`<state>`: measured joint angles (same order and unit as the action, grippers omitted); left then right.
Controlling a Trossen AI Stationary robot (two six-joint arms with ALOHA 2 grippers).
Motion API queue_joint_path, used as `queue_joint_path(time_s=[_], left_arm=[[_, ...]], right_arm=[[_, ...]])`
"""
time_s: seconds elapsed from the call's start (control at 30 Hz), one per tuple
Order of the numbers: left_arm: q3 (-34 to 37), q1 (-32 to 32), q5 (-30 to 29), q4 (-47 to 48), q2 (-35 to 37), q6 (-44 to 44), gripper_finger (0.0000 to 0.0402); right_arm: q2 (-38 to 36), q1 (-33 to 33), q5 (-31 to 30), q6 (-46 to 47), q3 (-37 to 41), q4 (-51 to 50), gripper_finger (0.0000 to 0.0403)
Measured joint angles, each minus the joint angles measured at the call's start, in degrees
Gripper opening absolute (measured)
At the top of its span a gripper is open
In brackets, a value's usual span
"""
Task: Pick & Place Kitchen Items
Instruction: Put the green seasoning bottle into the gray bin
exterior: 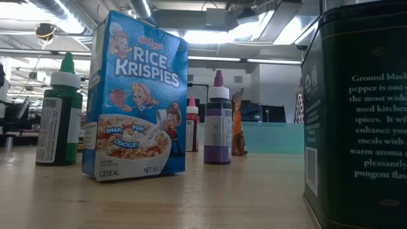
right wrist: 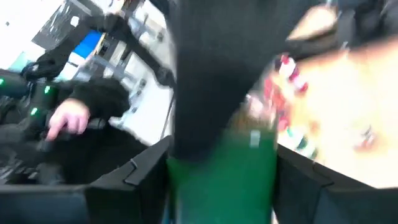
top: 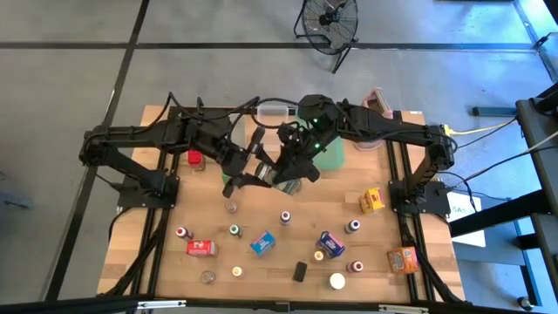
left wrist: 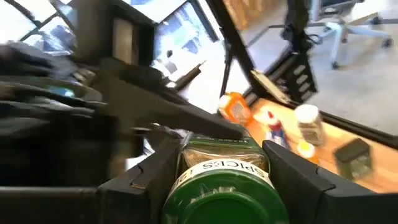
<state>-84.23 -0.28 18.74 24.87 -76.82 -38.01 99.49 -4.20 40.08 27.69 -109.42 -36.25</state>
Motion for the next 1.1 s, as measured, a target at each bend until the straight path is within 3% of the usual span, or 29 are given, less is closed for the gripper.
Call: queue_joint_path(time_s=[0.3, 0.5, 0.8, 0.93, 1.1], left_arm=[[0.3, 0.0, -4.4, 1.7, 0.9, 2.4, 0.0202], [0.2, 0.0, -15.3, 8.9, 5.3, 3.4, 0.0202], [0.1, 3.2, -32.2, 26.6, 9.4, 6.6, 0.0202], [0.1, 10.6, -31.9, 33.4, 8.9, 7.3, 0.0202], [0.1, 22.5, -24.7, 38.7, 7.6, 4.5, 0.0202]], right_arm=[[-1.6, -2.3, 0.3, -1.5, -0.1, -0.6, 0.0289], [-5.4, -4.5, 0.8, -2.7, -0.2, -4.5, 0.0292], [-10.2, -4.3, -8.3, -10.0, -0.2, -13.7, 0.0293], [-10.4, -2.9, -8.6, -14.1, -0.1, -14.7, 0.0293], [-10.4, -1.0, -9.0, -18.2, -0.1, -14.2, 0.0293]])
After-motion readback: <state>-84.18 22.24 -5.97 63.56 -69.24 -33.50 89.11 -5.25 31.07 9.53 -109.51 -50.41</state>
